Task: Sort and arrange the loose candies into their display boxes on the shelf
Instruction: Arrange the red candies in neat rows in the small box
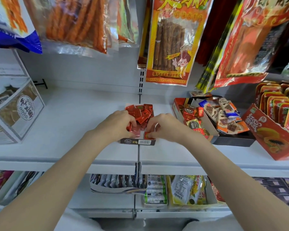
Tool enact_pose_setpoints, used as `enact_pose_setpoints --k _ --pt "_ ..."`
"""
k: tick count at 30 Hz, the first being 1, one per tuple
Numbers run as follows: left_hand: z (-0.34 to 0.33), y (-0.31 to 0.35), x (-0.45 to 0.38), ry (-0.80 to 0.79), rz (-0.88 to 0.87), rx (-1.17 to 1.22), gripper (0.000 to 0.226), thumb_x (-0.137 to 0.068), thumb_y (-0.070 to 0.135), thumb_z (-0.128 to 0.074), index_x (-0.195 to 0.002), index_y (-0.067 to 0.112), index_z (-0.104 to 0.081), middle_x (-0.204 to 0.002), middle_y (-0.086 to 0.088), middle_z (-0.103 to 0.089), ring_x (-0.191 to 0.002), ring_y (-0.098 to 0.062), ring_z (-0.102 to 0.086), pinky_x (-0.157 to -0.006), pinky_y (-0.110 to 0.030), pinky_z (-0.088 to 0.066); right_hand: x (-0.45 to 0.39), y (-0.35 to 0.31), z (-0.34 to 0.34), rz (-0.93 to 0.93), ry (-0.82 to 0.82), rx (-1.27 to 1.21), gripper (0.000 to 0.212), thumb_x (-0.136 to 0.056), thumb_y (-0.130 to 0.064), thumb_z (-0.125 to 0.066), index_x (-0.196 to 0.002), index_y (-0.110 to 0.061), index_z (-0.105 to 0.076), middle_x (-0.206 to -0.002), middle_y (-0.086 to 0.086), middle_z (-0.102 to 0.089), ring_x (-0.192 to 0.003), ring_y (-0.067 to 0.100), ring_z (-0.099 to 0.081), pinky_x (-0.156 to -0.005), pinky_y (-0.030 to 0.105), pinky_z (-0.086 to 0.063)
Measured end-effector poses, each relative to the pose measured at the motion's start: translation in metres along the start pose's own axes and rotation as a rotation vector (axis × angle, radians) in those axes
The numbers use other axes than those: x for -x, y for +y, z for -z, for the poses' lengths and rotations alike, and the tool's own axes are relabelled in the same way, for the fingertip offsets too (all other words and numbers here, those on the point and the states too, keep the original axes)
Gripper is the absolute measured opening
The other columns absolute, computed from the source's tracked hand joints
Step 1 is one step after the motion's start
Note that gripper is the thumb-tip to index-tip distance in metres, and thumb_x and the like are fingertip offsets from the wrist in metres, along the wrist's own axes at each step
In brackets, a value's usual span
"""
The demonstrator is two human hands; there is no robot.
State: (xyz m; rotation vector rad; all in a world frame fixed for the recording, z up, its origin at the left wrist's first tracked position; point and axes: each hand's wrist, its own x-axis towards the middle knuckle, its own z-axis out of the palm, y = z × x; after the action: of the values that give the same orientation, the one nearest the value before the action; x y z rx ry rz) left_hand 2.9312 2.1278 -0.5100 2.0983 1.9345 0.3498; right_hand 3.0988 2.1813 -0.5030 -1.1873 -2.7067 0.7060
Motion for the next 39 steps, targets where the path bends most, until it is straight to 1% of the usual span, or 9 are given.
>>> enact_pose_setpoints --k 9,12,15,18,22,27,30,34,39 --pt "0.001 -0.015 0.009 -0.047 -0.045 0.006 0.029 -0.077 0.031 -0.071 -0.104 0.024 -0.064 -0.079 0.011 -0.039 -0.078 -0.009 -0.039 -0.065 -0.023 -0.030 -0.006 -0.008 0.001 0.073 -0.115 0.012 0.014 -0.081 -0.014 -0.066 -0.094 -0.014 -0.071 -0.091 -0.003 -0.067 -0.068 -0.004 -0.050 -0.060 0.003 -0.038" --pt "0.002 -0.017 0.009 -0.054 -0.076 0.024 0.033 -0.077 0.034 -0.070 -0.108 0.027 -0.063 -0.093 0.005 -0.047 -0.085 -0.010 -0.043 -0.070 -0.024 -0.036 -0.008 -0.011 0.016 0.078 0.069 0.025 0.012 -0.084 -0.014 -0.062 -0.093 -0.013 -0.070 -0.097 -0.001 -0.068 -0.074 0.002 -0.053 -0.058 0.003 -0.038" --pt "0.005 -0.015 0.011 -0.031 -0.092 0.063 0.029 -0.079 0.036 -0.067 -0.108 0.030 -0.064 -0.100 0.001 -0.049 -0.094 -0.015 -0.042 -0.079 -0.029 -0.039 -0.017 -0.007 0.018 0.005 0.252 0.099 0.026 -0.084 -0.024 -0.064 -0.107 -0.014 -0.065 -0.111 0.000 -0.064 -0.091 0.010 -0.054 -0.072 0.014 -0.041" --pt "0.005 -0.007 0.013 -0.060 -0.123 0.079 0.016 -0.084 0.037 -0.061 -0.098 0.031 -0.068 -0.094 0.001 -0.049 -0.094 -0.015 -0.041 -0.083 -0.032 -0.036 -0.023 -0.003 -0.001 -0.078 0.172 0.142 0.034 -0.081 -0.021 -0.066 -0.110 -0.005 -0.062 -0.122 0.010 -0.051 -0.103 0.023 -0.053 -0.087 0.028 -0.043" --pt "0.002 -0.002 0.016 -0.134 -0.124 0.045 0.019 -0.088 0.039 -0.053 -0.098 0.034 -0.068 -0.097 0.002 -0.049 -0.098 -0.015 -0.037 -0.090 -0.033 -0.028 -0.024 -0.003 -0.013 -0.082 0.253 0.122 0.030 -0.079 -0.017 -0.068 -0.103 0.000 -0.063 -0.117 0.011 -0.051 -0.097 0.025 -0.055 -0.080 0.026 -0.043" --pt "0.001 -0.003 0.016 -0.164 -0.120 0.010 0.022 -0.089 0.042 -0.052 -0.103 0.035 -0.066 -0.099 0.002 -0.049 -0.100 -0.015 -0.036 -0.091 -0.034 -0.028 -0.014 0.002 0.014 -0.142 0.283 -0.200 0.029 -0.078 -0.016 -0.070 -0.105 -0.013 -0.063 -0.101 -0.001 -0.064 -0.081 0.011 -0.060 -0.066 0.012 -0.042" --pt "0.006 -0.006 0.017 -0.117 -0.116 0.069 0.020 -0.088 0.037 -0.055 -0.105 0.033 -0.066 -0.100 0.001 -0.050 -0.099 -0.013 -0.038 -0.088 -0.031 -0.032 -0.003 -0.004 0.025 -0.077 0.108 -0.070 0.025 -0.078 -0.024 -0.070 -0.100 -0.018 -0.061 -0.089 -0.009 -0.059 -0.073 0.002 -0.054 -0.063 0.012 -0.043" --pt "0.013 -0.016 0.020 -0.058 -0.056 0.069 0.022 -0.089 0.026 -0.054 -0.109 0.029 -0.064 -0.109 0.000 -0.052 -0.109 -0.017 -0.039 -0.096 -0.033 -0.035 0.000 -0.018 0.010 0.062 -0.100 0.224 0.028 -0.082 -0.030 -0.064 -0.098 -0.006 -0.066 -0.097 0.009 -0.063 -0.073 0.014 -0.051 -0.062 0.023 -0.038" --pt "0.011 -0.019 0.020 -0.076 -0.041 0.110 0.024 -0.090 0.022 -0.053 -0.111 0.027 -0.064 -0.103 0.002 -0.048 -0.106 -0.015 -0.038 -0.087 -0.022 -0.030 -0.002 -0.022 0.009 -0.001 -0.298 0.185 0.029 -0.090 -0.029 -0.052 -0.110 -0.011 -0.065 -0.115 0.003 -0.059 -0.094 0.017 -0.052 -0.086 0.028 -0.043"
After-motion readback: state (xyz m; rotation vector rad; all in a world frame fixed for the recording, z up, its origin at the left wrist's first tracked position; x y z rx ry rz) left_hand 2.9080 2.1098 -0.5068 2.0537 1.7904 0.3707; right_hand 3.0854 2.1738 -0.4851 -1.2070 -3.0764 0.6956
